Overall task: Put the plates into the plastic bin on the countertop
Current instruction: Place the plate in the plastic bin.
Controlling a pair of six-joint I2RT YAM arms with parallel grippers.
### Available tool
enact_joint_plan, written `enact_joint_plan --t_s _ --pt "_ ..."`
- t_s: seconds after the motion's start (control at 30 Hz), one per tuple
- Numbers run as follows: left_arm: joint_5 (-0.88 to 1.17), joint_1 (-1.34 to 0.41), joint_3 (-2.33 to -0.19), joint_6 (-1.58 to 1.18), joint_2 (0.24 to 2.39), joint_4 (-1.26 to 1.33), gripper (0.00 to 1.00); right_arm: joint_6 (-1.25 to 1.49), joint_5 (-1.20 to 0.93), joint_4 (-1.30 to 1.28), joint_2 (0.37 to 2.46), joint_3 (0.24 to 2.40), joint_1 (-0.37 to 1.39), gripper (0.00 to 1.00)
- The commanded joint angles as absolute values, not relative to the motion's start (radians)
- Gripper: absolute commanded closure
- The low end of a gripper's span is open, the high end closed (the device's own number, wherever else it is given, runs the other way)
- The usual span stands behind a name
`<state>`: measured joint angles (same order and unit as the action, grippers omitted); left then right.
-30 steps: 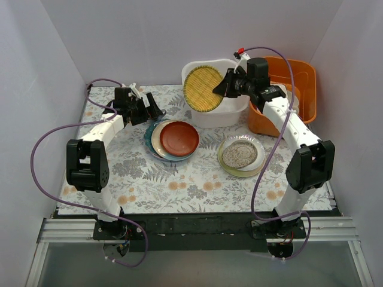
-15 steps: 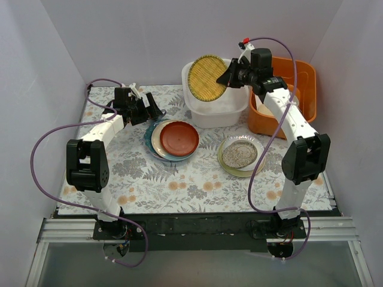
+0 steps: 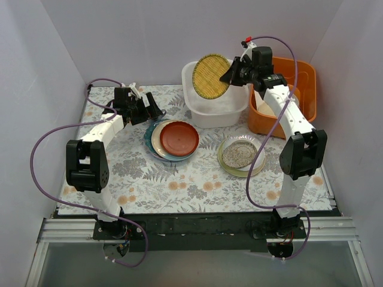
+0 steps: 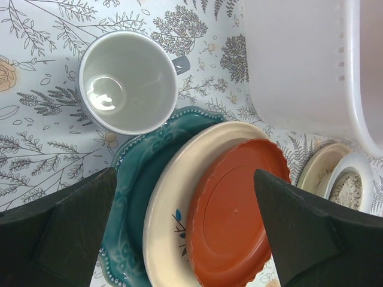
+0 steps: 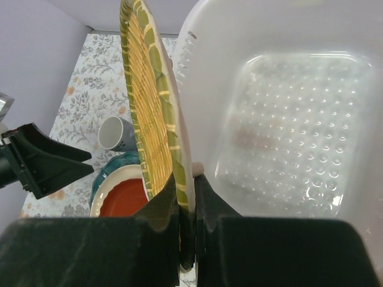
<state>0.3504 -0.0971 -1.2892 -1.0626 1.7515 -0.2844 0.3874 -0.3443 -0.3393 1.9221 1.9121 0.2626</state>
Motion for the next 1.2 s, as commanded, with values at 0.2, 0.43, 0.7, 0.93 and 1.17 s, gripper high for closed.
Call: enact_joint_plan --t_s 0.2,0.43,0.7,0.93,1.17 --pt "0.36 -0.094 -1.285 -1.054 1.674 -0.278 0.02 0.402 -0.307 -0.282 2.006 1.994 0.258 0.99" --pt "0.373 -0.094 -1.286 -1.054 1.674 -0.276 0.02 0.42 -0.308 -0.287 2.114 2.057 0.255 0.99" --pt "0.382 -0.094 -1.287 -1.055 1.667 -0.275 0.02 0.451 -0.311 -0.273 2.192 2.083 0.255 0.99" --pt "0.387 -0.094 -1.284 -1.058 1.663 -0.273 0.02 0.454 -0.316 -0.282 2.249 2.08 0.255 0.99" --pt "0.402 -0.094 -1.282 -1.063 1.663 -0.268 0.02 0.463 -0.311 -0.278 2.27 2.06 0.255 0.99"
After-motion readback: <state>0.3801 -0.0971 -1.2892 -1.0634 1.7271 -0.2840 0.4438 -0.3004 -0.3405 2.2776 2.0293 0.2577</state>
